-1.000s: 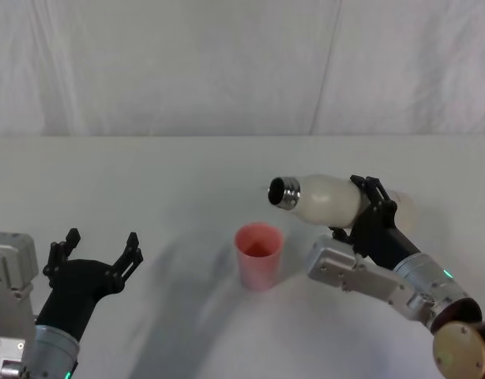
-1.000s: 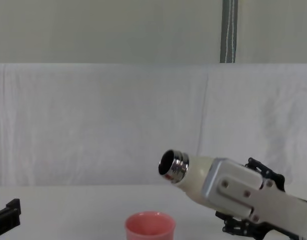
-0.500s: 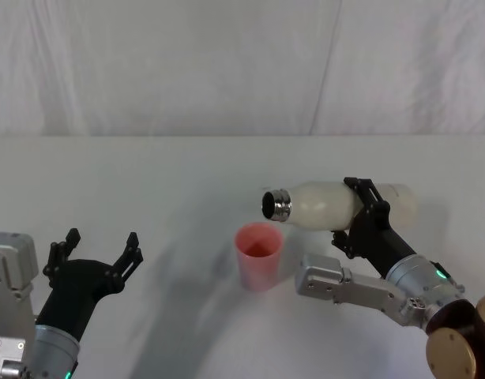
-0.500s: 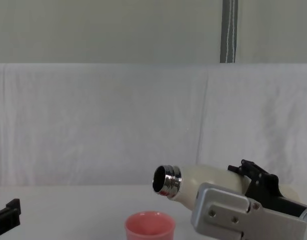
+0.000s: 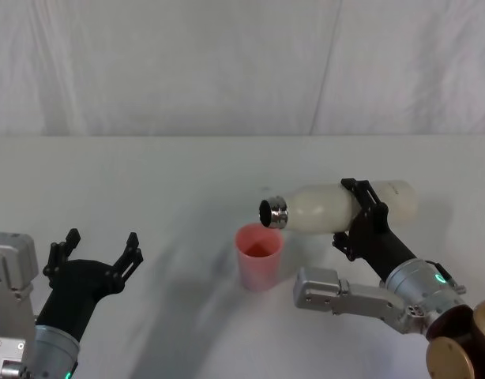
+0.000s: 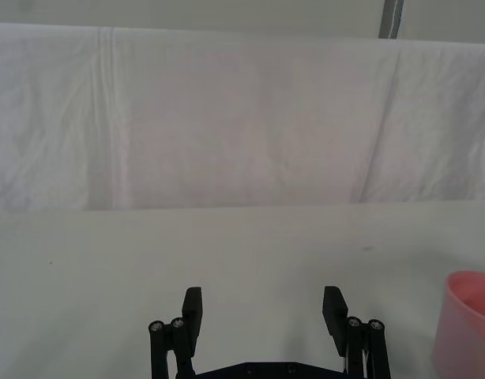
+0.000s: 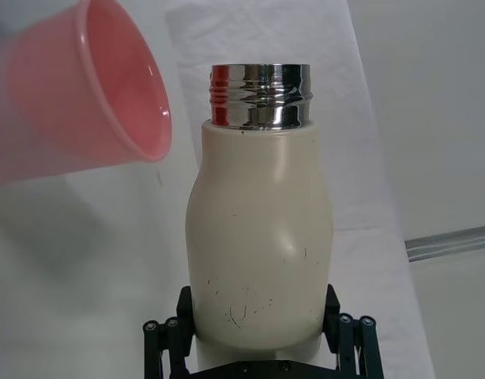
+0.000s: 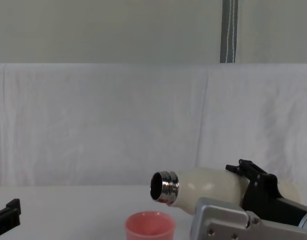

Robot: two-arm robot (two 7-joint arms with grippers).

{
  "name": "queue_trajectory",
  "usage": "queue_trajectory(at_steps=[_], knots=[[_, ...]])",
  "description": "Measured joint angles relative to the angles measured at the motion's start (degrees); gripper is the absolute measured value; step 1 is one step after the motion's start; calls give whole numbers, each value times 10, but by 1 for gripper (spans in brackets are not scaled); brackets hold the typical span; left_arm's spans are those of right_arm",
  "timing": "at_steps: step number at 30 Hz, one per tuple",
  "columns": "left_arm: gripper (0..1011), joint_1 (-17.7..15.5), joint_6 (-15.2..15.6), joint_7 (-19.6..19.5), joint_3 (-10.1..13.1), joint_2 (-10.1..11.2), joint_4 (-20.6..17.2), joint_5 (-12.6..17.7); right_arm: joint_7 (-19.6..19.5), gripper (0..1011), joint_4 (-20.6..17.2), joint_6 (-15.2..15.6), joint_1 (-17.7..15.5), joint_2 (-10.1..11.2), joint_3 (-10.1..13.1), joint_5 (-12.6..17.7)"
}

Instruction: Grasp the thermos with one hand and pour water into the cup lid.

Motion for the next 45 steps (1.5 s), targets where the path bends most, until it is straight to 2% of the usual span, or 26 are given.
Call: queue_trajectory(at_steps=[45], knots=[[1001, 0, 0, 0, 0, 0, 0, 0, 24, 950, -2, 4, 23, 24, -22, -31]])
